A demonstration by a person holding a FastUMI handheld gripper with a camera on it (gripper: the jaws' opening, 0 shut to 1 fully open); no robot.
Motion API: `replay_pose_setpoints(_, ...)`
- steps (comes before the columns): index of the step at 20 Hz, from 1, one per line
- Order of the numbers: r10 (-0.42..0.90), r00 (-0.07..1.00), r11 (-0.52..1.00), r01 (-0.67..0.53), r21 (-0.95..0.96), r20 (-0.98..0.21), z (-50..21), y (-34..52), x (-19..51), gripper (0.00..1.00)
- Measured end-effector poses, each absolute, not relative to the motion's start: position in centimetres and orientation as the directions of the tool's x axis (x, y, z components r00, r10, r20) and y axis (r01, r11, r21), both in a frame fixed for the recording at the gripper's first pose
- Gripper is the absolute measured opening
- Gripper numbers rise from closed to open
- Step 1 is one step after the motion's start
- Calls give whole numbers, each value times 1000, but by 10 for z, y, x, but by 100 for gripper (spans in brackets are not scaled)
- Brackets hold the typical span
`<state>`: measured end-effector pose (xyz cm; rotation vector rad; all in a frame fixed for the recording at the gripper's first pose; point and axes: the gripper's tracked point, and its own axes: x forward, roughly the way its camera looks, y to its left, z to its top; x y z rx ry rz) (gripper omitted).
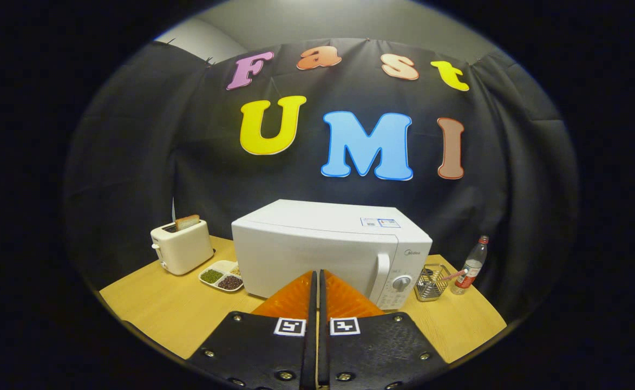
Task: Open the microwave, put the food inside, and close the microwave door.
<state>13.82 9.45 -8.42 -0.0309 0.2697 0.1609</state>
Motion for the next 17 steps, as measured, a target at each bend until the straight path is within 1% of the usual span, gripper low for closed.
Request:
replay_pose_setpoints(4,131,969,991,-128,24,-208,-58,87,104,2)
replay_pose_setpoints(6,125,971,992,-122,28,-203,-56,82,87,4)
replay_pose_setpoints(7,130,971,991,-125,40,-201,-53,82,79,8)
replay_pose_setpoints(8,134,971,991,-126,54,-197,-51,82,71,27)
replay_pose_setpoints(9,135,972,990,-124,69,-194,-49,82,63,44)
replay_pose_setpoints(10,130,972,990,-117,76,-193,-50,80,56,77)
replay_pose_setpoints(11,119,973,992,-106,74,-198,-51,77,49,89)
replay_pose_setpoints(12,118,972,992,-105,73,-203,-53,76,45,99)
replay_pose_setpoints(17,133,971,991,-126,52,-197,-53,79,26,99)
